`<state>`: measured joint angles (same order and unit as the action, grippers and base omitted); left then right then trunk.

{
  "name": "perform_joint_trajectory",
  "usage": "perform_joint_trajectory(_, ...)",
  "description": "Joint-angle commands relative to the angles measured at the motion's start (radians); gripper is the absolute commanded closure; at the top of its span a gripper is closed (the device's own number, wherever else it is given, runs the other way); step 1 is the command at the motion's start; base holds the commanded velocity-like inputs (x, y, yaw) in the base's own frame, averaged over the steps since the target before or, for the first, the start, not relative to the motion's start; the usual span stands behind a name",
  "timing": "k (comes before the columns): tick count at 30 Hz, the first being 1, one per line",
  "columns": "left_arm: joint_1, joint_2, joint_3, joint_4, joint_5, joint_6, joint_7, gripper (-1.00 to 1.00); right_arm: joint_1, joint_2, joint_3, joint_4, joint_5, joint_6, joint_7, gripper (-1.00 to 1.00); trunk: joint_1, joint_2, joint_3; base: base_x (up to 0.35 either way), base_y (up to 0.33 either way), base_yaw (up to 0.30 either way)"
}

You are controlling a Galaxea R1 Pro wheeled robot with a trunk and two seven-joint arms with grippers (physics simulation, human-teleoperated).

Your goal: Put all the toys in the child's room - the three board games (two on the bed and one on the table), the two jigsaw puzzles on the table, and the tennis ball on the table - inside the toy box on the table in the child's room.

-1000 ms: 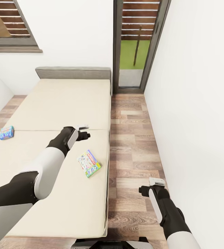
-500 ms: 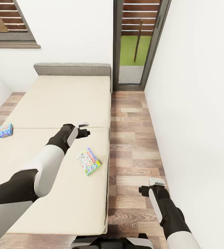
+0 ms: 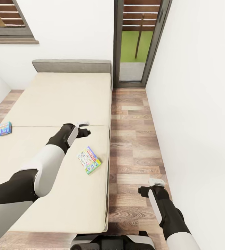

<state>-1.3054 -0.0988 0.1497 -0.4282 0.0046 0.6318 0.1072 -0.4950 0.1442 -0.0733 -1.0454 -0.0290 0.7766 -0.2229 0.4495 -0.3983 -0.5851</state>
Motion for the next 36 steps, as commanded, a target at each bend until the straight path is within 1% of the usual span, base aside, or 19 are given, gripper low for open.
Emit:
perform_joint_trajectory(1, -0.001, -0.001, 0.005, -0.001, 0.001, 0.005, 0.003, -1.0, 0.0, 0.001, -0.001, -0.002, -0.003, 0.004, -0.004, -1.0, 0.0, -0.002, -0.003, 0.0, 0.0, 0.0)
perform_joint_trajectory(10, -0.001, -0.003, 0.005, -0.001, 0.0, 0.004, 0.004, -1.0, 0.0, 0.001, -0.001, -0.002, -0.003, 0.004, -0.004, -1.0, 0.0, -0.002, -0.018, 0.0, 0.0, 0.0)
perform_joint_trajectory(18, -0.002, -0.009, 0.004, -0.002, 0.0, 0.002, 0.006, -1.0, 0.0, 0.0, -0.002, -0.002, -0.003, 0.004, -0.004, -1.0, 0.0, -0.002, -0.031, 0.0, 0.0, 0.0)
perform_joint_trajectory(36, -0.018, -0.016, 0.002, -0.006, -0.001, -0.004, 0.006, -1.0, 0.0, 0.0, -0.002, -0.001, -0.003, 0.004, -0.004, -1.0, 0.0, -0.002, -0.06, 0.0, 0.0, 0.0)
